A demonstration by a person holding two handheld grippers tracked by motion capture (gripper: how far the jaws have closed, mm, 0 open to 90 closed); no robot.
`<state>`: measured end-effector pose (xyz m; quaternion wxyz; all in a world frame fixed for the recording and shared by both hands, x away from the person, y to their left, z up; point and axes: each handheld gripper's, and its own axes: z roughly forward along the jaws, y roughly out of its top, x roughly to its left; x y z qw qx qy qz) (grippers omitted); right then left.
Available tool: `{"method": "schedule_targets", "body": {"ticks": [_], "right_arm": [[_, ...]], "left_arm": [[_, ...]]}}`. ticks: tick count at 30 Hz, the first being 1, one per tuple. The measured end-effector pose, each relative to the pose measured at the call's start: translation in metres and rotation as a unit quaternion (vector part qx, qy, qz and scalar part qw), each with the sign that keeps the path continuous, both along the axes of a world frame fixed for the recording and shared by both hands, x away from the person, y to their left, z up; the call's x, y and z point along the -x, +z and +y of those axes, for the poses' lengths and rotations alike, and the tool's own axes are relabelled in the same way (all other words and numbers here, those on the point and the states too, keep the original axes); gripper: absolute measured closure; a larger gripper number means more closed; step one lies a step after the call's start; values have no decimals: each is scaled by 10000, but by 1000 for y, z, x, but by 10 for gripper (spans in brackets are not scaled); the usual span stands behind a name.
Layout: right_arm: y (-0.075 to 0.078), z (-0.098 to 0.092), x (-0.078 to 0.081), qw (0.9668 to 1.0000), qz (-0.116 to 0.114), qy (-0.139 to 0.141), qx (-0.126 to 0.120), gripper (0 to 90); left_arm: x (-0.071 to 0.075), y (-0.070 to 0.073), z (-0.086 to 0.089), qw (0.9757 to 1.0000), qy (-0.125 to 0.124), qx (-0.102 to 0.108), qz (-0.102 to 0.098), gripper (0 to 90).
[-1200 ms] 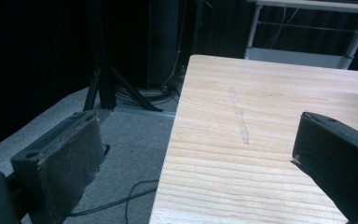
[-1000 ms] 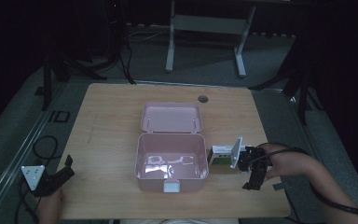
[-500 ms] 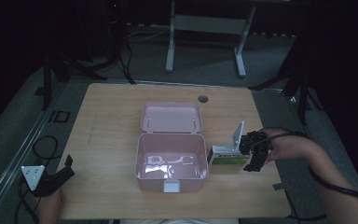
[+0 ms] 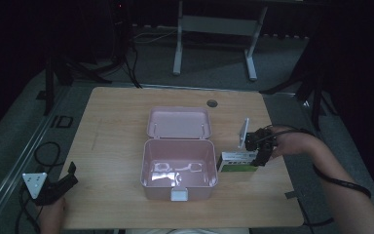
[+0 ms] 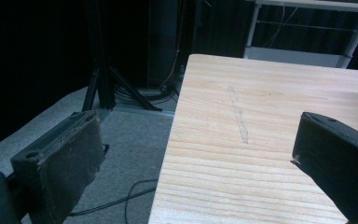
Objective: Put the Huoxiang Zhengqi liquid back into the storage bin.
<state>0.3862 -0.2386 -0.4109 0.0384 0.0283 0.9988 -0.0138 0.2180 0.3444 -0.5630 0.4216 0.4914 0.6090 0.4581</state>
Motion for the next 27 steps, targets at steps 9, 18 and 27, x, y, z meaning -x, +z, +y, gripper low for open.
{"method": "schedule_targets", "body": {"ticks": [9, 18, 27], "right_arm": [[-15, 11, -14, 10000, 60, 31, 51, 445], [-32, 17, -18, 9998, 122, 100, 87, 482], [-46, 23, -21, 9997, 169, 167, 94, 529]], "left_arm": [[0, 0, 0, 10000, -9, -2, -4, 21], [1, 0, 0, 10000, -6, -7, -5, 21], [1, 0, 0, 10000, 3, -19, -5, 21]]}}
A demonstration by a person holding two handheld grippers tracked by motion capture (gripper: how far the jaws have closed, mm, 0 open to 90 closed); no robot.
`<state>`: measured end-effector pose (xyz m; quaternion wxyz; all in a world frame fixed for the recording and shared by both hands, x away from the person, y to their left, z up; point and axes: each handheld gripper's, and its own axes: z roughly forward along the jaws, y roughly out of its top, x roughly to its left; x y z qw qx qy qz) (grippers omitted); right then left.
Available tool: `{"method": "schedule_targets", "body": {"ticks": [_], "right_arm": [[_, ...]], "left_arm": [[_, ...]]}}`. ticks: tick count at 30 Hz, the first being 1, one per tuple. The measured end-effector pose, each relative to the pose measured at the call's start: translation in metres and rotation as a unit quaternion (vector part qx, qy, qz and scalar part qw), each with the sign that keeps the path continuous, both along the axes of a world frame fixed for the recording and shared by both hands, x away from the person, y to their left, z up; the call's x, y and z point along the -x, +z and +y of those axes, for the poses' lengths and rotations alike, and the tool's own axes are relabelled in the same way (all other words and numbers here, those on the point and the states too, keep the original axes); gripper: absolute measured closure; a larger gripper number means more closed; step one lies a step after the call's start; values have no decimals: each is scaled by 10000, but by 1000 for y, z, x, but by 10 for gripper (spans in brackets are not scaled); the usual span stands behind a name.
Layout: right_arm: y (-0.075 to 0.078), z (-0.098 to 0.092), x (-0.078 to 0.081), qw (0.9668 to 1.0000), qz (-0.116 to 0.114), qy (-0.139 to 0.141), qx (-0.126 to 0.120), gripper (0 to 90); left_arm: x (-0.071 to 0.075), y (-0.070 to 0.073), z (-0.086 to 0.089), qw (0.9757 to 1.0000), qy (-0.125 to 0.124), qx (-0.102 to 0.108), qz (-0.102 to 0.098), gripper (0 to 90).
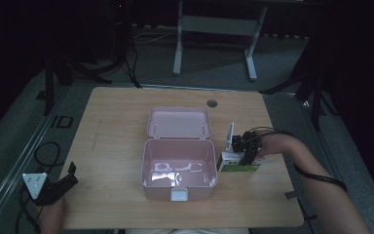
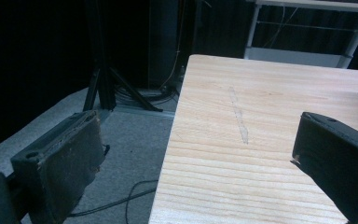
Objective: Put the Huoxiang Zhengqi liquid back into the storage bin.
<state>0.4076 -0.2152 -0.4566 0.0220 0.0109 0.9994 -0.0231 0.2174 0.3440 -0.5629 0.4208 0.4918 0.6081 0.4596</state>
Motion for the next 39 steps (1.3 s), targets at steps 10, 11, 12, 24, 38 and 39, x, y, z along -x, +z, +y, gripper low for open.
{"method": "schedule_targets", "body": {"ticks": [10, 11, 12, 24, 38, 39], "right_arm": [[-10, 3, 0, 9999, 99, 84, 87, 599], [-10, 3, 0, 9999, 96, 105, 99, 606], [-9, 3, 0, 9998, 100, 90, 123, 609], [2, 1, 1, 9994, 279, -59, 207, 616], [41, 0, 16, 9990, 347, -197, 189, 616], [49, 0, 19, 9992, 302, -176, 190, 616]], "left_arm": [[0, 0, 0, 10000, -19, 16, -18, 21], [0, 0, 0, 10000, -19, 21, -14, 21], [0, 0, 0, 10000, -20, 22, -10, 21], [0, 0, 0, 10000, 1, 11, 6, 21], [0, 0, 0, 10000, 26, 29, -6, 21], [0, 0, 0, 10000, 29, 35, -8, 21]]}}
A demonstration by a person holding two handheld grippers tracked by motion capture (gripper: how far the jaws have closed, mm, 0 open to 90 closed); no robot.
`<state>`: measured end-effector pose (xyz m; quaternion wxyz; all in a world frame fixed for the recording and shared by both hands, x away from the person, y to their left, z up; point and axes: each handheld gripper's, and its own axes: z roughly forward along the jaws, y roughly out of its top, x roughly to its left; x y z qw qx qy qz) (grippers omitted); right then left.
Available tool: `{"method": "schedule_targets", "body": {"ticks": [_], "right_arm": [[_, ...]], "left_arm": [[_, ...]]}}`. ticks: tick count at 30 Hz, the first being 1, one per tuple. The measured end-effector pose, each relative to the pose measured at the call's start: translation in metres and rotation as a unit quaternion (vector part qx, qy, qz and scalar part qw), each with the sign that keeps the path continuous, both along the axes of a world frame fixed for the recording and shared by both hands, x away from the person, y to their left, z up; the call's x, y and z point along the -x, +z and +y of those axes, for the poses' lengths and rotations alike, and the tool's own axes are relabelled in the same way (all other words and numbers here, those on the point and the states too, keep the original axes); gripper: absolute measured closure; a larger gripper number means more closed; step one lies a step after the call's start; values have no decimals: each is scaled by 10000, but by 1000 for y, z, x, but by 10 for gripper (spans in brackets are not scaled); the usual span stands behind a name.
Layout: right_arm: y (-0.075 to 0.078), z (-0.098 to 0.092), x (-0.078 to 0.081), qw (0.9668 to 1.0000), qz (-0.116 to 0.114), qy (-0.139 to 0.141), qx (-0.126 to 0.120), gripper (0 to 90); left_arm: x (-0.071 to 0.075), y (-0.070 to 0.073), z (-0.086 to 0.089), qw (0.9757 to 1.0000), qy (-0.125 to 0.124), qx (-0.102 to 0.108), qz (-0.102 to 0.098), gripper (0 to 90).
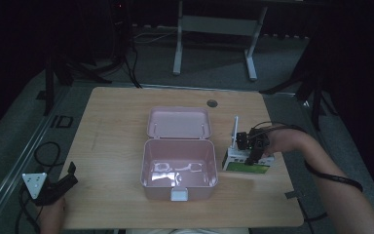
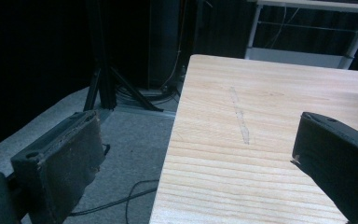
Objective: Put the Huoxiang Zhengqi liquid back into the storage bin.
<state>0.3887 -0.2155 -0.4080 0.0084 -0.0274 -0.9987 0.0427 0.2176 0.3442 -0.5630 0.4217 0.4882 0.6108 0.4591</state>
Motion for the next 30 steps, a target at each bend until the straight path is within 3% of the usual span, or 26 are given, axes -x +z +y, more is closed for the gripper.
{"method": "schedule_targets", "body": {"ticks": [3, 4, 14, 20, 30], "right_arm": [[3, 0, 1, 10000, -41, 11, -3, 616], [11, -1, 5, 10000, -41, -3, 18, 616], [38, -4, 12, 9997, -198, -99, 113, 615], [49, -5, 14, 9997, -156, -140, 107, 615], [79, 8, 20, 9997, -210, -136, 71, 616]], "left_arm": [[0, 0, 0, 10000, 2, 7, -1, 21], [0, 0, 0, 10000, 3, 1, -1, 21], [0, 0, 0, 10000, 10, 5, -4, 21], [0, 0, 0, 10000, 12, 12, 6, 21], [0, 0, 0, 10000, 13, 17, 1, 21]]}}
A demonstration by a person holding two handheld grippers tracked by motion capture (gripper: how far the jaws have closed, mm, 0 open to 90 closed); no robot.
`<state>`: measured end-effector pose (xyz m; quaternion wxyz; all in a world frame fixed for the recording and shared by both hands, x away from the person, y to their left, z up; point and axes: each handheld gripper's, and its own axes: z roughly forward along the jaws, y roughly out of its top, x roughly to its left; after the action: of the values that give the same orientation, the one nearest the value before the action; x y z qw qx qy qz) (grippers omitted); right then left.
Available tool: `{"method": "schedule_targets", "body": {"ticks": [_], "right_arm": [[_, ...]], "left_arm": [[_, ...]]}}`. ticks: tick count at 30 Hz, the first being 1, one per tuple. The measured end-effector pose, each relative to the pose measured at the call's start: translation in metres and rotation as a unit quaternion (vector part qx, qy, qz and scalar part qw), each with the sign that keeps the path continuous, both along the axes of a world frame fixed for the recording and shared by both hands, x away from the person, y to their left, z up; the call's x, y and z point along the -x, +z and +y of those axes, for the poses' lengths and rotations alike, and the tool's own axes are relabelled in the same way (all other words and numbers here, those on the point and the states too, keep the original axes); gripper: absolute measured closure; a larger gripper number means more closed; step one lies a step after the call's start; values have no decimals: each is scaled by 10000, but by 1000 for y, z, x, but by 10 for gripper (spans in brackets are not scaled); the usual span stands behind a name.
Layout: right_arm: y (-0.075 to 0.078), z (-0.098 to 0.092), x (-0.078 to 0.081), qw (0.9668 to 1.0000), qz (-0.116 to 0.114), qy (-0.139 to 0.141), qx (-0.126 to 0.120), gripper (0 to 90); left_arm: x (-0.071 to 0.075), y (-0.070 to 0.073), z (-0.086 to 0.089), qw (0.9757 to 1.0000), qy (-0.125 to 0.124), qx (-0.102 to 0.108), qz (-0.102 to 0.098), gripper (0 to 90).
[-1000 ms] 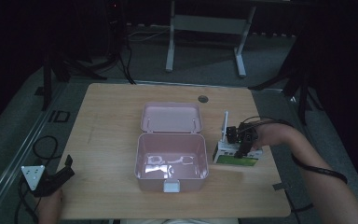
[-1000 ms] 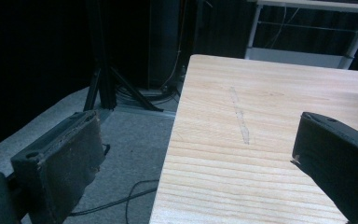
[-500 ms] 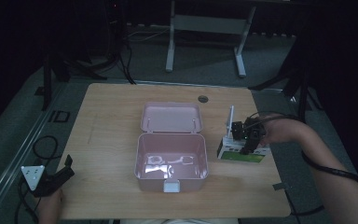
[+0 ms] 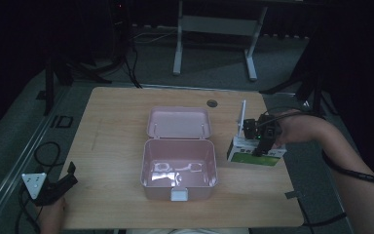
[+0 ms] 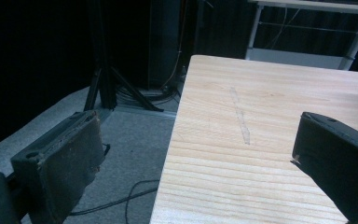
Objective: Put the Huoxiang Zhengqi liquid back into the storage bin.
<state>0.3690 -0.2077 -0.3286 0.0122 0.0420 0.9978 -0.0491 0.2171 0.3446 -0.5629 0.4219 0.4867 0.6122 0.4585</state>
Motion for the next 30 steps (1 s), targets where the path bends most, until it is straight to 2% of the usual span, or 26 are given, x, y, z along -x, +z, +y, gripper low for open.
{"method": "schedule_targets", "body": {"ticks": [13, 17, 20, 30], "right_arm": [[23, 32, 10, 9997, -36, 215, -101, 617], [29, 44, 12, 9990, -137, 301, -299, 617], [33, 55, 15, 9985, -170, 401, -341, 616], [27, 94, 20, 9977, -192, 630, -182, 616]], "left_arm": [[0, 0, 0, 10000, -11, -11, -8, 21], [0, 0, 0, 10000, -17, -17, -9, 21], [1, 0, 0, 10000, -19, -21, -14, 21], [1, 0, 0, 10000, -40, -21, -21, 21]]}}
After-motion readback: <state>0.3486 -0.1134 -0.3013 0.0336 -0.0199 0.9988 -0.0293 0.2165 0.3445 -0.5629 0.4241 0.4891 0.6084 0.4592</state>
